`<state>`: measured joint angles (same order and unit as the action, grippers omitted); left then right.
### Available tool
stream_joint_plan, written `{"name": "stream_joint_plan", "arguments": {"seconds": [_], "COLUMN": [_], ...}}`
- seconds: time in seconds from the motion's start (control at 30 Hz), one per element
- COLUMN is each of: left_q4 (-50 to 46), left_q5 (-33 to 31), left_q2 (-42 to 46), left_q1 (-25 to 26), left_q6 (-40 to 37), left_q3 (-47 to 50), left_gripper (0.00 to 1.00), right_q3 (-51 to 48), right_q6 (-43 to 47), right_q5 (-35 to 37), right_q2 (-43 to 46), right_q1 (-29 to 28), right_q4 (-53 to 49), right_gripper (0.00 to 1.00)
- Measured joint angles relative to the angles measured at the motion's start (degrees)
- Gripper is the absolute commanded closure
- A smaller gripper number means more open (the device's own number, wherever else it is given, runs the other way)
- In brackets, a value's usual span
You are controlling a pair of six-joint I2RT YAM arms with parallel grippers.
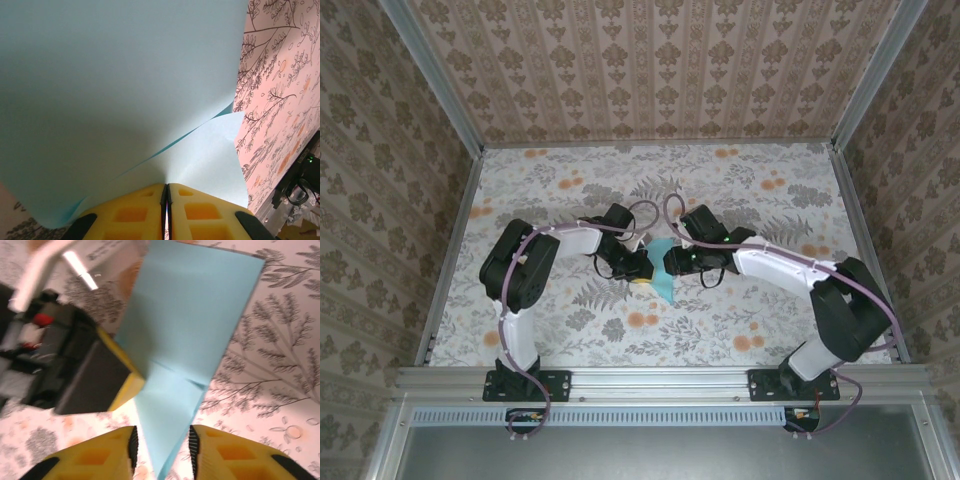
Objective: Fold a paper plane with a square sheet of paper (fold left side to right side)
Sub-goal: Third fold the triangle at the center of the table.
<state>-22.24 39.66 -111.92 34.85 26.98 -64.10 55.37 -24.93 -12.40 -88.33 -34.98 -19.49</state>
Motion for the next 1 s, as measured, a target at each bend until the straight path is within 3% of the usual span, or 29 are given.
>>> {"name": "stream_joint_plan", "arguments": {"seconds": [0.23, 0.53, 1.0], "left_q4": [0.0, 0.0, 0.0], "left_q5": [0.0, 0.0, 0.0], "left_q2": [0.0, 0.0, 0.0], "left_q1": [0.0, 0.0, 0.0], "left_q6": [0.0, 0.0, 0.0], "left_q3": [0.0, 0.0, 0.0], "left_gripper": [0.88, 0.88, 0.88], "right_q3": [-6.4, -4.9, -1.8], "right_q6": [-10.1, -17.2, -18.8], "right_q5": [-8.1, -9.3, -7.5], "right_q2": [0.5, -7.5, -11.3], "right_q1": [-1.6, -4.5, -4.6], "right_q4": [4.3, 7.7, 6.8], "right_gripper": [0.92, 0.95, 0.95]}}
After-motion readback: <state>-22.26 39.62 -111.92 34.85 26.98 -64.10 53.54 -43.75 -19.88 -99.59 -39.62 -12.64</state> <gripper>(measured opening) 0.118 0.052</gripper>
